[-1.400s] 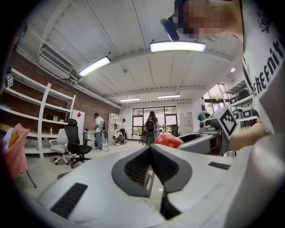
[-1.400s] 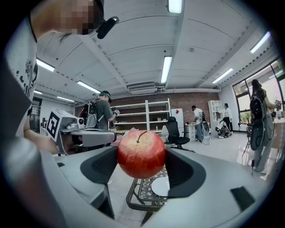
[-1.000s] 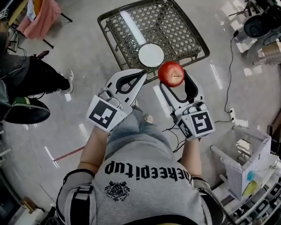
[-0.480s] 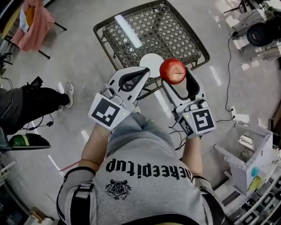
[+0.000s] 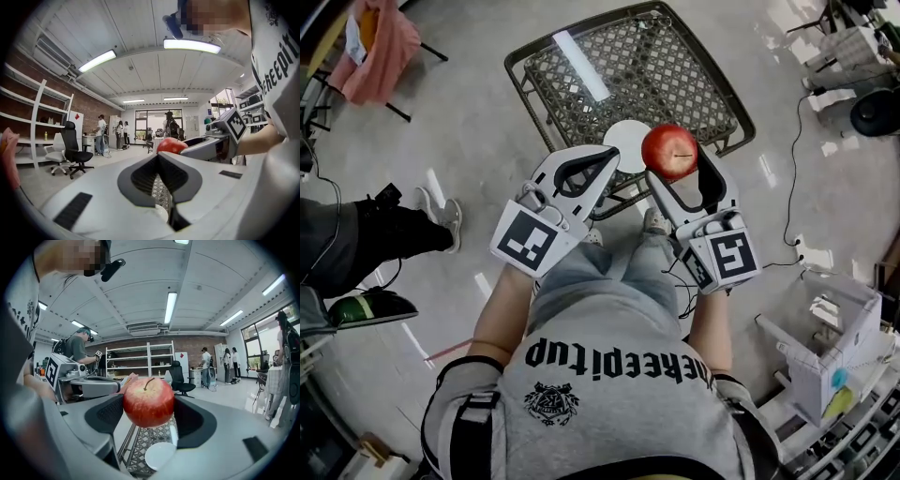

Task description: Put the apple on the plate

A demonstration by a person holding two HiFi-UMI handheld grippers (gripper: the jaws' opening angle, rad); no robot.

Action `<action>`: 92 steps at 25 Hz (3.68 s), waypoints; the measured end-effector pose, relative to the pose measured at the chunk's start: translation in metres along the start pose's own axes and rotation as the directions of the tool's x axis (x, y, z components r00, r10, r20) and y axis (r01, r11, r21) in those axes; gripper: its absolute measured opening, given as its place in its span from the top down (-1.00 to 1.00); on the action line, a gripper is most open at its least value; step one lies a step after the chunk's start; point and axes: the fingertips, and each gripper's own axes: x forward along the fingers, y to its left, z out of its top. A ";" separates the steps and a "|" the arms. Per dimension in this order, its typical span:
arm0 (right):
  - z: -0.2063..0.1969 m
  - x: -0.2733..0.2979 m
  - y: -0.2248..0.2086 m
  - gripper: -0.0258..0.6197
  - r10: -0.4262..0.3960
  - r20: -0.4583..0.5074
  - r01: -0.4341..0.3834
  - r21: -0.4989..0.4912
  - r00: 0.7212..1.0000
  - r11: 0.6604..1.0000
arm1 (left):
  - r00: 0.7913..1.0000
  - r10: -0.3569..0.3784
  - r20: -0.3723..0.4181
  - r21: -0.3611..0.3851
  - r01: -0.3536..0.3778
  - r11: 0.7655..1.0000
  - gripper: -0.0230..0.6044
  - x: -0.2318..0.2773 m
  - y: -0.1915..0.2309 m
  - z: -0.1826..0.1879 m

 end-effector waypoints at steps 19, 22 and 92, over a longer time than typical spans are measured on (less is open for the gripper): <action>0.024 0.022 -0.037 -0.20 0.339 -0.048 -0.342 -0.081 0.940 0.936 | 0.940 0.341 0.011 -0.058 -0.340 0.939 0.85 0.030 -0.001 0.027; 0.018 0.029 -0.042 -0.20 0.380 -0.059 -0.384 -0.089 0.923 0.919 | 0.923 0.384 0.013 -0.067 -0.382 0.922 0.85 0.036 0.002 0.023; -0.227 0.120 -0.026 -0.20 0.630 -0.492 -0.712 0.031 0.601 0.702 | 0.673 0.718 -0.178 -0.183 -0.739 0.648 0.85 0.032 0.002 -0.075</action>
